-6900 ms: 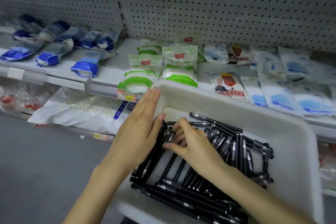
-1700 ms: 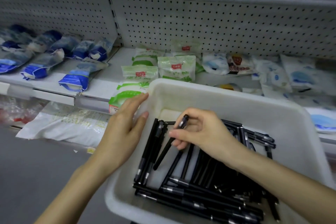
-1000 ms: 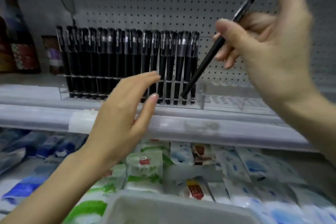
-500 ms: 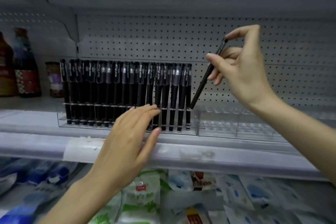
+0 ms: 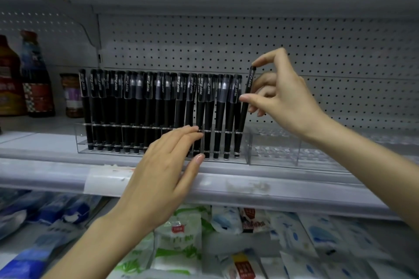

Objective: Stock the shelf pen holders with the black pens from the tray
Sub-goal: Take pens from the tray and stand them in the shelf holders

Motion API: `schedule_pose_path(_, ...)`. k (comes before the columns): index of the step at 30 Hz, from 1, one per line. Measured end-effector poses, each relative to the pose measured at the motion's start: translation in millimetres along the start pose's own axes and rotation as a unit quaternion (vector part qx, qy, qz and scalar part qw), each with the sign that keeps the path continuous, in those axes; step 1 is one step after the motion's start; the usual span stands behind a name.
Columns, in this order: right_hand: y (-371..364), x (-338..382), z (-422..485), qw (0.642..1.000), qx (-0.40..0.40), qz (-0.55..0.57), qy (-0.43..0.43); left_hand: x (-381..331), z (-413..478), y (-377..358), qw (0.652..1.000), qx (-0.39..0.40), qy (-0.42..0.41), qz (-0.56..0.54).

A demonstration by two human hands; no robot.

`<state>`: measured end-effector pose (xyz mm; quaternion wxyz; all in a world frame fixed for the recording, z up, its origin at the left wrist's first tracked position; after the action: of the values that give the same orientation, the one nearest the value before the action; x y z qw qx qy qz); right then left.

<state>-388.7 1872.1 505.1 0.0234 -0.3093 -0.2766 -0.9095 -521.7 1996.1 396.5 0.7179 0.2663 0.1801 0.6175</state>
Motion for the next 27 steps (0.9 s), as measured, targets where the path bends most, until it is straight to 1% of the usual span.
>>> schedule_pose_path(2, -1, -1, 0, 1.0, 0.013, -0.004, 0.0, 0, 1, 0, 1.0, 0.001, 0.001, 0.0)
schedule_pose_path(5, -6, -4, -4, 0.999, 0.029, -0.039, 0.007, 0, 1, 0, 1.0, 0.001, 0.002, 0.0)
schedule_pose_path(8, -6, -6, -8, 0.998, 0.013, -0.066, 0.016, 0, 0, 0, 1.0, 0.001, 0.005, 0.0)
schedule_pose_path(14, 2, 1, -16, 0.999, -0.011, -0.033, 0.02, -4, -5, 0, 1.0, 0.016, -0.01, 0.0)
schedule_pose_path(17, -2, 15, -36, 0.999, -0.002, -0.012, 0.039, -13, -12, 5, 1.0, 0.02, -0.017, 0.003)
schedule_pose_path(20, -23, 25, -68, 0.997, 0.054, 0.0, 0.053, -23, -28, 11, 0.999, 0.03, -0.006, -0.017)
schedule_pose_path(24, -68, 18, -125, 0.984, 0.173, 0.015, 0.035, -36, -77, 12, 0.997, 0.068, 0.01, -0.047)
schedule_pose_path(27, -104, -4, -173, 0.968, 0.252, 0.016, 0.003, -42, -133, 7, 0.99, 0.094, 0.068, -0.085)
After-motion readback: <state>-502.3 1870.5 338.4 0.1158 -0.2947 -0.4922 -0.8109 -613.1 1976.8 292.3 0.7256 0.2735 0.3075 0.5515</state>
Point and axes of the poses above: each hand's wrist, its own z-axis towards the middle knuckle, its own y-axis out of the back of the hand, x = y × z, the point moved 7 cm from there along z, towards the middle knuckle, and after that the axes turned 15 degrees about -y, right-handed, at the moved point
